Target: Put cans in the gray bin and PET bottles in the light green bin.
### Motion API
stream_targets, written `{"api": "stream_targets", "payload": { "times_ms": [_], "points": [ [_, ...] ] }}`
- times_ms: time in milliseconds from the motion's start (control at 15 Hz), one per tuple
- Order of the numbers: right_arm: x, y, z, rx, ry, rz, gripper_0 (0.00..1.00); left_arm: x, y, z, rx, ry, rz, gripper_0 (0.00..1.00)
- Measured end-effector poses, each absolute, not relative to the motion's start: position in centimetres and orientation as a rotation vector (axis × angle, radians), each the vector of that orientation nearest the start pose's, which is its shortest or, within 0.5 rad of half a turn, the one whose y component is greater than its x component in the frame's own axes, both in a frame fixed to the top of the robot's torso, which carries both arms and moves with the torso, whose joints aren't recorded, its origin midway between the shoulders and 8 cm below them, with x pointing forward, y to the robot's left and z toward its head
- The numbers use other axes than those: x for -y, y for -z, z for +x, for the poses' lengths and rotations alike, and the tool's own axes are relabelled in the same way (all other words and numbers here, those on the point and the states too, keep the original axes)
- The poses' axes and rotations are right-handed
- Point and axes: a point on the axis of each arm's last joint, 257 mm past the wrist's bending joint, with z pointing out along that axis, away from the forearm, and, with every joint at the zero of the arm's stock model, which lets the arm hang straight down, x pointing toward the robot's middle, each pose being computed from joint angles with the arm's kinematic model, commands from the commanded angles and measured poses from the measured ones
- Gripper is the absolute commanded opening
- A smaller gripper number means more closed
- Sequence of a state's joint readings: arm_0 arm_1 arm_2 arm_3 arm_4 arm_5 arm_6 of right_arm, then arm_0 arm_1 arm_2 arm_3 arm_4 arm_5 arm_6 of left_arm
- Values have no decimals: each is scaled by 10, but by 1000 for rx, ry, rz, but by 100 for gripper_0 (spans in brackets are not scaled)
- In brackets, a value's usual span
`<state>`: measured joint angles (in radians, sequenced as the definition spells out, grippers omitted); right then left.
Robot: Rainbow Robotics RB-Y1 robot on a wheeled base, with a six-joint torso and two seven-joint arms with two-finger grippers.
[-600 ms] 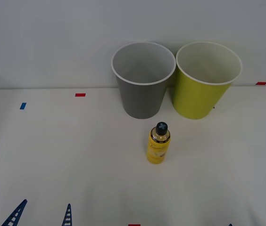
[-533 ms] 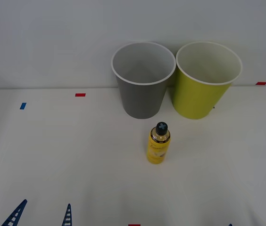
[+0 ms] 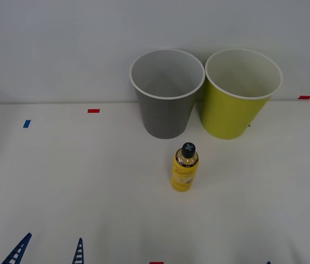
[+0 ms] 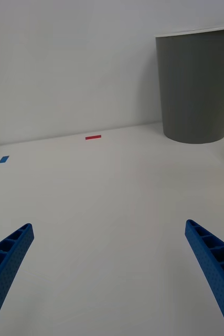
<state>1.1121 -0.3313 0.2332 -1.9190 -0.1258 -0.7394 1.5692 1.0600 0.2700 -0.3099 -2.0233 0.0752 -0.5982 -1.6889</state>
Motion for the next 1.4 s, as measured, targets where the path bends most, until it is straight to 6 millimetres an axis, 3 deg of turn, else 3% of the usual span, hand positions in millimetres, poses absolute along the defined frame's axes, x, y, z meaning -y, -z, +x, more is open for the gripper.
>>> {"api": "stream_targets", "payload": {
  "times_ms": [1400],
  "points": [
    [273, 274, 184, -1606, 33, -30, 100, -226, 256, 224, -1580, -44, 109, 100]
  ]
}}
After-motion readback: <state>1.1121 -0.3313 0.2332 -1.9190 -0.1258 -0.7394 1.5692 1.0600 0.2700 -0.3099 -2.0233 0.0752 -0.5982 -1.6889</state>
